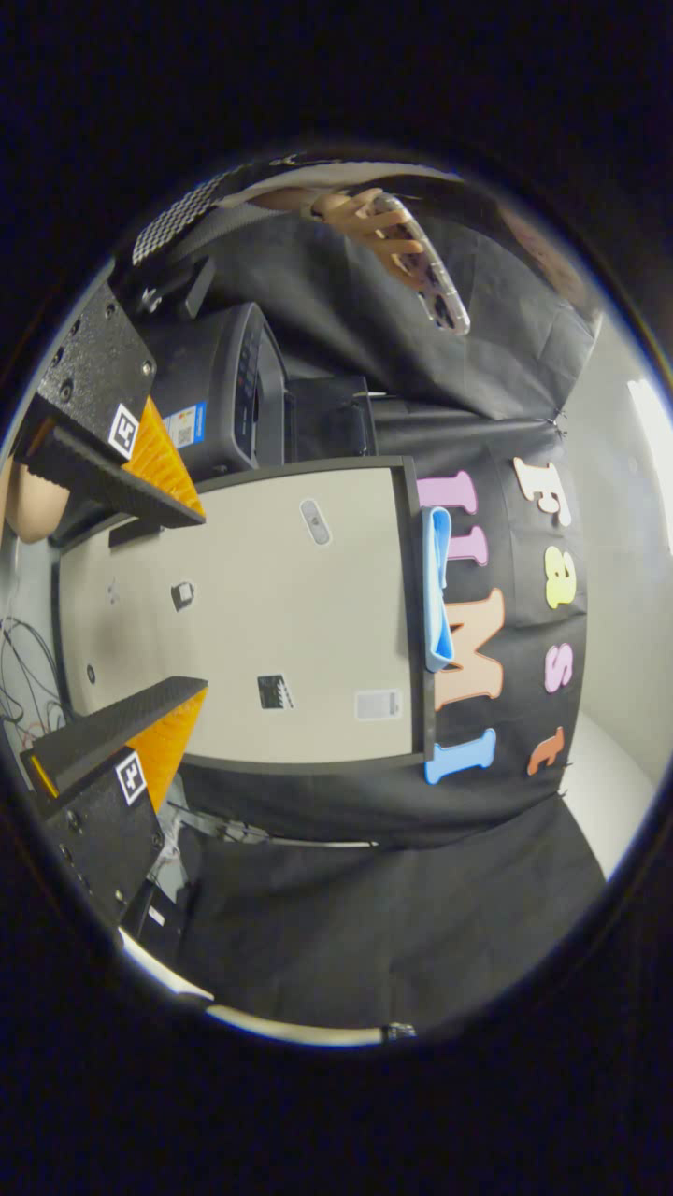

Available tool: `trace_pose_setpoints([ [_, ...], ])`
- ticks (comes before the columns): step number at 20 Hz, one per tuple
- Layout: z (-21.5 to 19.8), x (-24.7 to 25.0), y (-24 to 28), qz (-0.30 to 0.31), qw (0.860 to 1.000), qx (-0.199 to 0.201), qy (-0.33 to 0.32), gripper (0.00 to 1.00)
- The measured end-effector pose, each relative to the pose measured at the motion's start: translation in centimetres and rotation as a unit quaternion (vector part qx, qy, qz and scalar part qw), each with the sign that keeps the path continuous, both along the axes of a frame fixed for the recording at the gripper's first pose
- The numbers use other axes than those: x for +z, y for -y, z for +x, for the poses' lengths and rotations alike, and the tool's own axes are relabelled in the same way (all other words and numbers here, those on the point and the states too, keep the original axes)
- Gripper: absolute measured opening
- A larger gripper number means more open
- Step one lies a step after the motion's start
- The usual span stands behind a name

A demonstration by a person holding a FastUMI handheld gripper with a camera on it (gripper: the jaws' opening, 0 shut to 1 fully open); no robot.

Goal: Put the clothes into the washing machine and then close the washing machine lid.

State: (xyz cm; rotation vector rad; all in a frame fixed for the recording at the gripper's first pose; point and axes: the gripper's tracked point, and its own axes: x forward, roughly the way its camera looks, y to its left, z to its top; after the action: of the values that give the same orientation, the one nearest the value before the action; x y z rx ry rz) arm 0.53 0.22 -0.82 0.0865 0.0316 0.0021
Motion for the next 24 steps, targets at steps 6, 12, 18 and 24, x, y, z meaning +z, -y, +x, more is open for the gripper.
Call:
trace_pose_setpoints([
  [6,1.5,0.9,1.6,0.049,0.998,-0.048,0.003,0.97],
  [12,6.3,11.3,-2.0,0.045,0.996,-0.027,0.069,0.97],
  [18,12.1,21.6,-4.7,-0.018,0.996,-0.004,0.088,0.97],
  [24,18.7,30.4,-3.7,-0.052,0.987,-0.061,0.138,0.97],
])
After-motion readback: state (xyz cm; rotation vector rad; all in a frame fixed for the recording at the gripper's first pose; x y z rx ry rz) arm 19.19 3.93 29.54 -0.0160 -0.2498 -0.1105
